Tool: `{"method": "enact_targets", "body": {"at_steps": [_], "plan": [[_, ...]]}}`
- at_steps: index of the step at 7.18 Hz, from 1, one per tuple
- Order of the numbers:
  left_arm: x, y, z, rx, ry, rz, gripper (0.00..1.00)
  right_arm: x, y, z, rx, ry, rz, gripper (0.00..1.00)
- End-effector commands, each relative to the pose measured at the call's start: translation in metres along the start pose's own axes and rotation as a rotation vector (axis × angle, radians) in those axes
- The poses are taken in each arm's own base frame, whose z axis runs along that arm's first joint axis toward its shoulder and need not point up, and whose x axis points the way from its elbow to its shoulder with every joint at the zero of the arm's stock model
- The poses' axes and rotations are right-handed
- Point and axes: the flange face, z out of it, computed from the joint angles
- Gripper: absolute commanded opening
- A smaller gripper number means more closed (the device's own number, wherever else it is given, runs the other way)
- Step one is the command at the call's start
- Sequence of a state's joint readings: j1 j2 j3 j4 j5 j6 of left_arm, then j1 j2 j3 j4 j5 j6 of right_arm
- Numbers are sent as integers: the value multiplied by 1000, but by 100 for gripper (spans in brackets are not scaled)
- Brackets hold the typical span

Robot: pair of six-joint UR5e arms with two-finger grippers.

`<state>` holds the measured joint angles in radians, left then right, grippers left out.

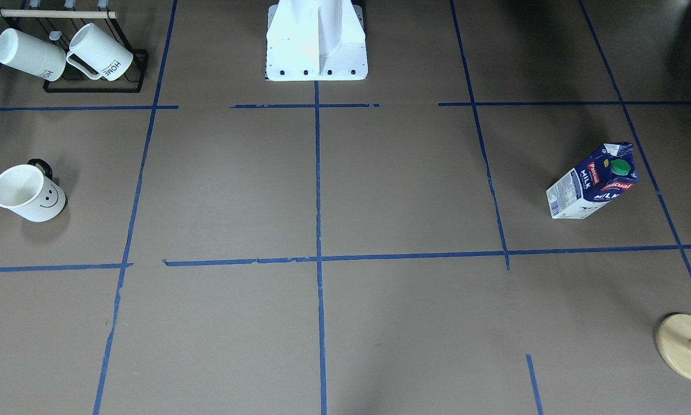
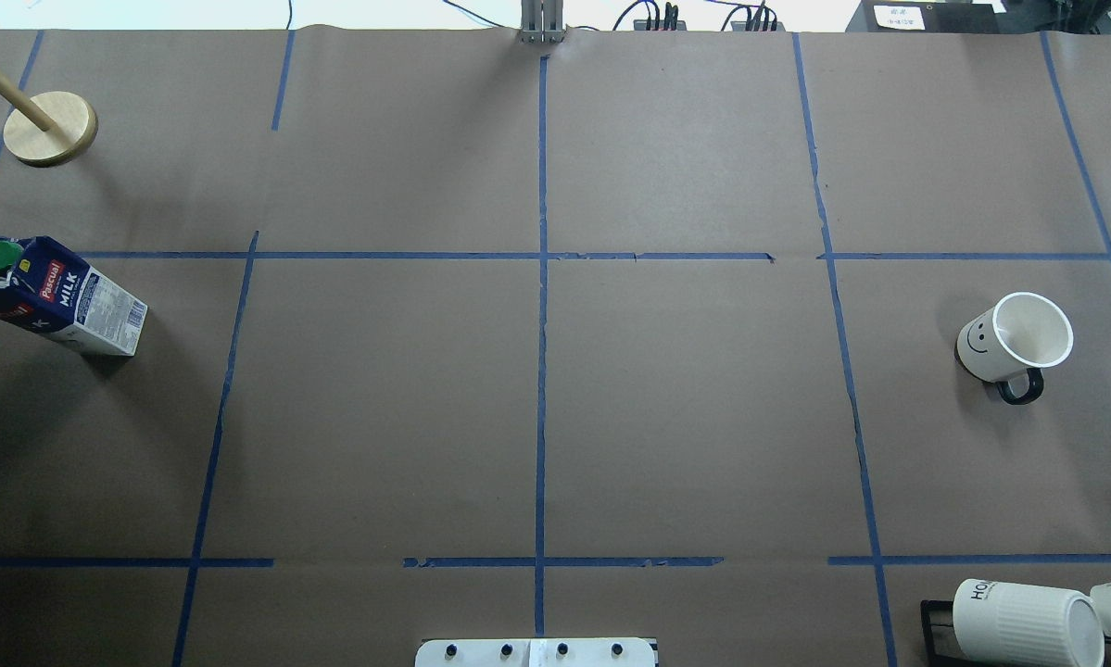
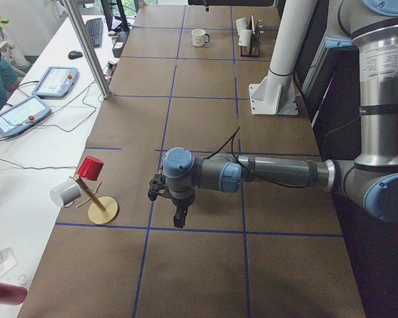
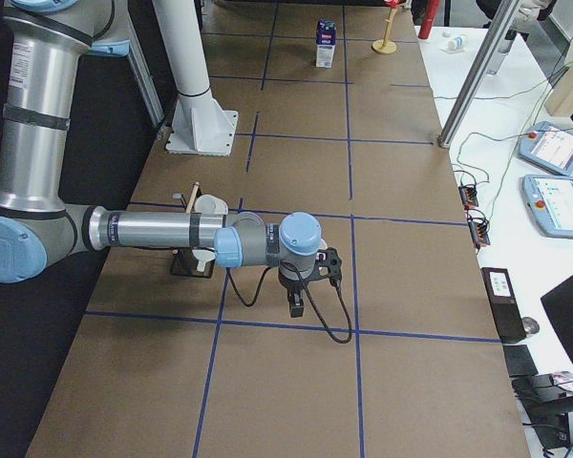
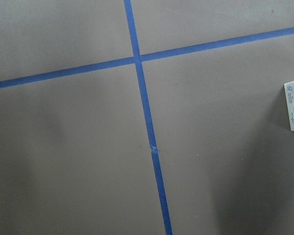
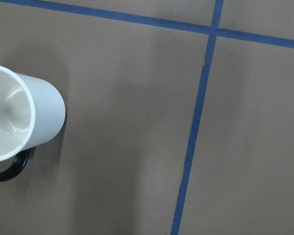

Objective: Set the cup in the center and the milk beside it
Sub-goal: 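Move the right gripper toward the white mug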

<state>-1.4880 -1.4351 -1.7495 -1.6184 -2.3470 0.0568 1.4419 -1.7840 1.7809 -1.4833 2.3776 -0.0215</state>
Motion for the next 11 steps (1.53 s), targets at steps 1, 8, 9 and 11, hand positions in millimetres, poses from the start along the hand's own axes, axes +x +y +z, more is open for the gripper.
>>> {"method": "enact_targets", "body": {"at_steps": [1,8,9,11], "plan": [[2,-3,-1,0,0,4,100,-1,-1,-1,3,0,-3,100],[0,-1,2,-2,5,1,100,-102,-94,27,139,-48,-45,100],[0,-1,2,-3,5,0,100,-101,-92,56,151,-49,-38,100],[0,-1,2,-2,5,1,100,-118,-81,85,155,-32,-34,100]]}}
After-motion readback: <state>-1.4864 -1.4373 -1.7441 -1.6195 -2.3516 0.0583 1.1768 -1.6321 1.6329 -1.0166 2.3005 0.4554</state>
